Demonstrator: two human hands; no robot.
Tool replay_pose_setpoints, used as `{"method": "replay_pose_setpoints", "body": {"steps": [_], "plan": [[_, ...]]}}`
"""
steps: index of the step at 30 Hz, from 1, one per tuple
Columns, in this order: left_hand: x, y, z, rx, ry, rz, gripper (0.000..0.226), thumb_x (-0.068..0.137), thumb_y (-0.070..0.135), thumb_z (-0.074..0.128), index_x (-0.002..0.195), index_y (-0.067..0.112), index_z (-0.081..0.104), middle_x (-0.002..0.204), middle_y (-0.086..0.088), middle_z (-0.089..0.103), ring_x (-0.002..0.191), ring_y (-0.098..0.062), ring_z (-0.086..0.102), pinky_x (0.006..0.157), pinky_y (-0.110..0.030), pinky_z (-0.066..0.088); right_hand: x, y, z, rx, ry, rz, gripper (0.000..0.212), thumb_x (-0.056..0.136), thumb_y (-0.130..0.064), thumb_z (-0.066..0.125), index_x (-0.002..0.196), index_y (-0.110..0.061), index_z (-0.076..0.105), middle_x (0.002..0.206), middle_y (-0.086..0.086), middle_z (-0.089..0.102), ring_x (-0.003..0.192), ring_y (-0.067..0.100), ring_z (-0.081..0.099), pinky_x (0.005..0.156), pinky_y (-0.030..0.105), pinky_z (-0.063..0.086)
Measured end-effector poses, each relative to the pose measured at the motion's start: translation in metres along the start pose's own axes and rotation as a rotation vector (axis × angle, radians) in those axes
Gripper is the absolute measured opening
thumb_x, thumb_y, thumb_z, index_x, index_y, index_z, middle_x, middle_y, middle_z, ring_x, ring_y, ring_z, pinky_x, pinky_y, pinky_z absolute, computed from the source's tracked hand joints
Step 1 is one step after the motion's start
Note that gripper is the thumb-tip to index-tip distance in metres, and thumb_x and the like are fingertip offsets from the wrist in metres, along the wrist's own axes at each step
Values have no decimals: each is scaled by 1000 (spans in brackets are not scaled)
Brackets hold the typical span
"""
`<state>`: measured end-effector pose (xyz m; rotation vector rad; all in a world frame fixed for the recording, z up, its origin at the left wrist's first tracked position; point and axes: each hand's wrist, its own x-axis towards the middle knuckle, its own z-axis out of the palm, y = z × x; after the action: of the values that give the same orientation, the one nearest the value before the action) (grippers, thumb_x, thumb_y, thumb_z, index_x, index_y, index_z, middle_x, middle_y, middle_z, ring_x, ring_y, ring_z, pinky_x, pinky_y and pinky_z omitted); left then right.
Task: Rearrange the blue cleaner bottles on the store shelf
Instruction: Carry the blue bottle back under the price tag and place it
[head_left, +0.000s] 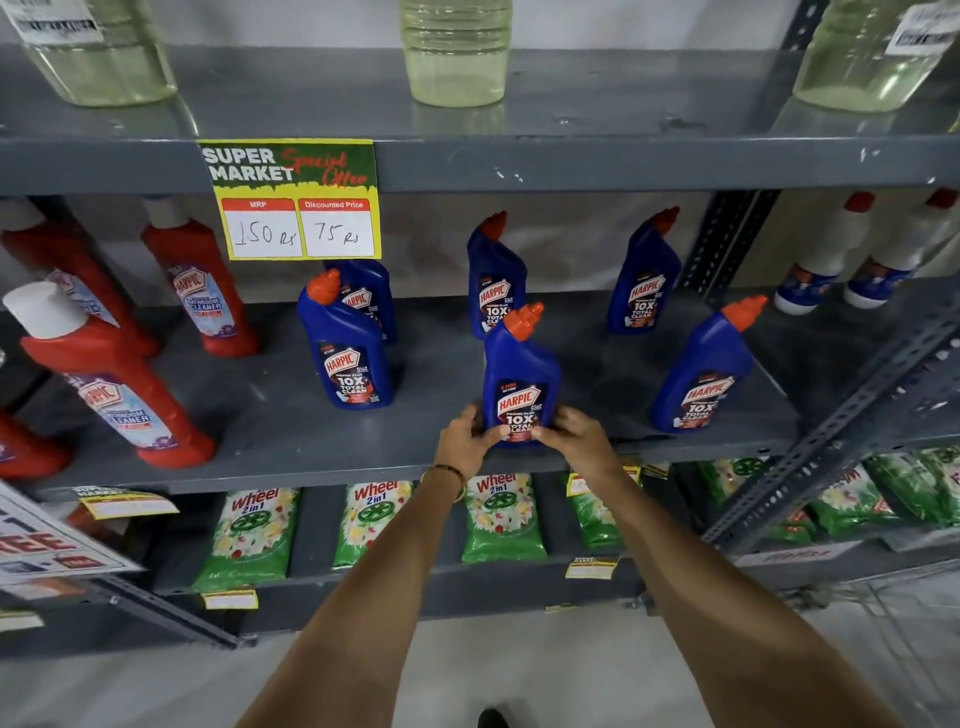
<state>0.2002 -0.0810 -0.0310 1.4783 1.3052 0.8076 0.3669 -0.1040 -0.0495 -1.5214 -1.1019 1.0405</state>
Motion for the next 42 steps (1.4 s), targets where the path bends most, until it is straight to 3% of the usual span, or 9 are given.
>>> {"method": "replay_pose_setpoints", "body": {"steps": [3, 7, 12, 16, 21, 25, 32, 38, 42], "plan": [[1, -2, -8, -15, 12, -2, 58, 77, 15, 70, 129, 7, 45, 126, -16, 59, 117, -28, 55, 96, -33, 46, -1, -1, 0, 84, 1, 28, 48, 70, 8, 72, 115, 5, 56, 115, 20, 64, 97, 24, 62, 70, 15, 55], [4, -9, -32, 8, 83, -59, 65, 77, 17, 71, 133, 7, 41, 136, -15, 51, 125, -27, 48, 102, -33, 40, -5, -4, 8, 92, 40, 43, 49, 66, 11, 74, 111, 3, 56, 115, 21, 64, 100, 25, 62, 86, 34, 51], [6, -24, -75, -48, 136, -99, 64, 78, 19, 70, 134, 5, 41, 138, -15, 49, 125, -26, 47, 104, -32, 38, -14, -5, 32, 67, 208, 54, 48, 66, 3, 77, 109, 1, 55, 108, 15, 66, 100, 27, 62, 89, 43, 52], [5, -36, -111, -54, 122, -75, 65, 78, 19, 70, 132, 2, 40, 141, -15, 46, 128, -26, 44, 106, -33, 36, -33, -3, 63, 74, 436, 21, 35, 72, 3, 71, 103, 4, 56, 104, 20, 67, 100, 30, 62, 84, 40, 48], [3, -53, -153, 13, 91, -52, 60, 77, 25, 71, 129, 7, 47, 135, -13, 53, 123, -26, 49, 103, -34, 39, -49, -16, 118, 62, 670, 94, 48, 74, -2, 71, 117, 4, 52, 118, 20, 64, 106, 34, 61, 92, 40, 46], [5, -65, -178, 11, 73, -71, 63, 77, 26, 71, 131, 7, 44, 135, -15, 52, 123, -26, 50, 101, -34, 40, -52, -31, 168, 112, 767, 160, 48, 75, -8, 72, 116, 3, 51, 110, 21, 65, 101, 35, 61, 81, 30, 42], [29, -68, -204, -9, 146, -105, 69, 79, 30, 68, 135, 5, 36, 134, -17, 52, 122, -28, 51, 95, -32, 41, -5, -56, 222, -17, 457, 230, 64, 83, -23, 66, 137, -2, 38, 140, 18, 48, 129, 32, 45, 102, 35, 37], [55, -65, -215, 28, 120, -91, 65, 84, 27, 63, 138, 6, 33, 139, -18, 47, 127, -31, 46, 105, -41, 40, 41, -64, 238, -144, 178, 101, 41, 82, -18, 66, 116, 3, 56, 118, 21, 63, 110, 32, 59, 80, 31, 42], [62, -61, -211, -13, 63, -20, 45, 82, 14, 65, 123, 5, 49, 126, -17, 59, 115, -31, 55, 100, -44, 45, 52, -60, 229, -139, 35, 23, 35, 82, -17, 66, 114, -5, 58, 116, 16, 65, 106, 27, 61, 85, 34, 48]]}}
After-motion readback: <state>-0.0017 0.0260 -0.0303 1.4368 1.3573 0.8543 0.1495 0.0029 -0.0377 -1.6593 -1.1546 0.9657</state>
